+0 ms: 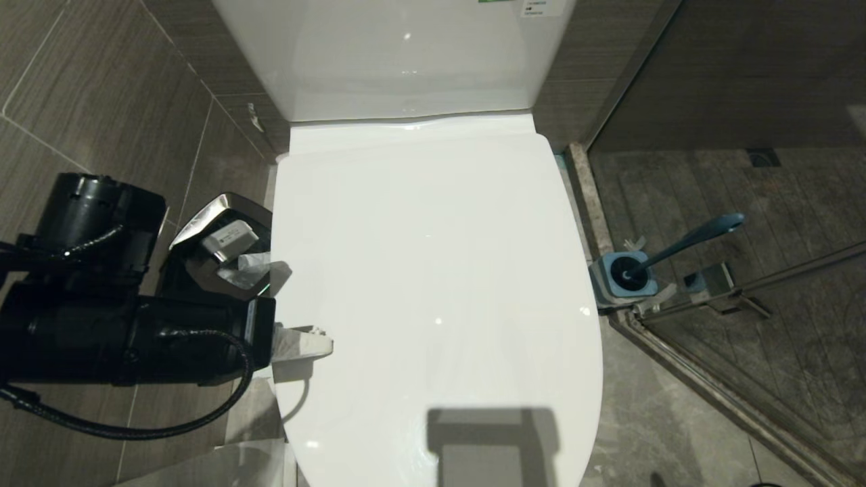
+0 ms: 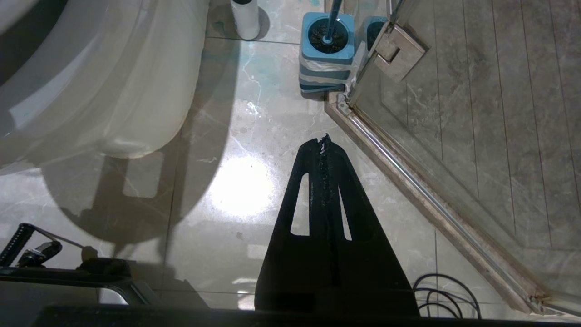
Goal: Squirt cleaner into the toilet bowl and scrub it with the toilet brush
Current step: Close the toilet lid
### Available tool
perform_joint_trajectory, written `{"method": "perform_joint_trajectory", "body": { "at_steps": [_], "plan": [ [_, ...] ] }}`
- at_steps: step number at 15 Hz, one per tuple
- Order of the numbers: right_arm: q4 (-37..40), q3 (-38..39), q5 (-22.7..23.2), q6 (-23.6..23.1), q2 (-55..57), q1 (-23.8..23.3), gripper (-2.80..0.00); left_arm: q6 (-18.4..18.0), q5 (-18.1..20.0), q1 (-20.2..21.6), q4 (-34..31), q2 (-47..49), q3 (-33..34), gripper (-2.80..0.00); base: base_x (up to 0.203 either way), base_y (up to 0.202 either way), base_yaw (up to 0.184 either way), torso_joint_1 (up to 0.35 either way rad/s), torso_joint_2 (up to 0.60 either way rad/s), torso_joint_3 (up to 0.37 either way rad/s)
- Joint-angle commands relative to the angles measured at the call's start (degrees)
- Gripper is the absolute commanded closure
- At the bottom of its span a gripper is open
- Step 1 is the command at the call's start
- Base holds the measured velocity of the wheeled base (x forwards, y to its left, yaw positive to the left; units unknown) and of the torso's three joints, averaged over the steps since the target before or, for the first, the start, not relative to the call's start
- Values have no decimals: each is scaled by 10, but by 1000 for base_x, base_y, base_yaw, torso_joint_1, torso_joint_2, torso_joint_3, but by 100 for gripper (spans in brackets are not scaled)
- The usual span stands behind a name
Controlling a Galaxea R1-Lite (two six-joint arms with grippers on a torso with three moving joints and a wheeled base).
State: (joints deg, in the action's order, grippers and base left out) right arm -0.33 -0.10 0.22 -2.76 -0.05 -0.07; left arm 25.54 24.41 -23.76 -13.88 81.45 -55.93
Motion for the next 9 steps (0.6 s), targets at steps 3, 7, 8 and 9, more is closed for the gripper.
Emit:
{"method": "perform_joint_trajectory", "body": {
  "at_steps": [3,7,8,9],
  "plan": [
    [0,0,0,-1,0,0,0,1,-8,-12,50,44,36,0,0,0,0,0,0,0],
    [0,0,0,-1,0,1,0,2,-21,-22,71,60,47,0,0,0,0,0,0,0],
    [0,0,0,-1,0,1,0,2,-22,-25,78,63,49,0,0,0,0,0,0,0],
    [0,0,0,-1,0,1,0,2,-23,-25,81,64,49,0,0,0,0,0,0,0]
  ]
}}
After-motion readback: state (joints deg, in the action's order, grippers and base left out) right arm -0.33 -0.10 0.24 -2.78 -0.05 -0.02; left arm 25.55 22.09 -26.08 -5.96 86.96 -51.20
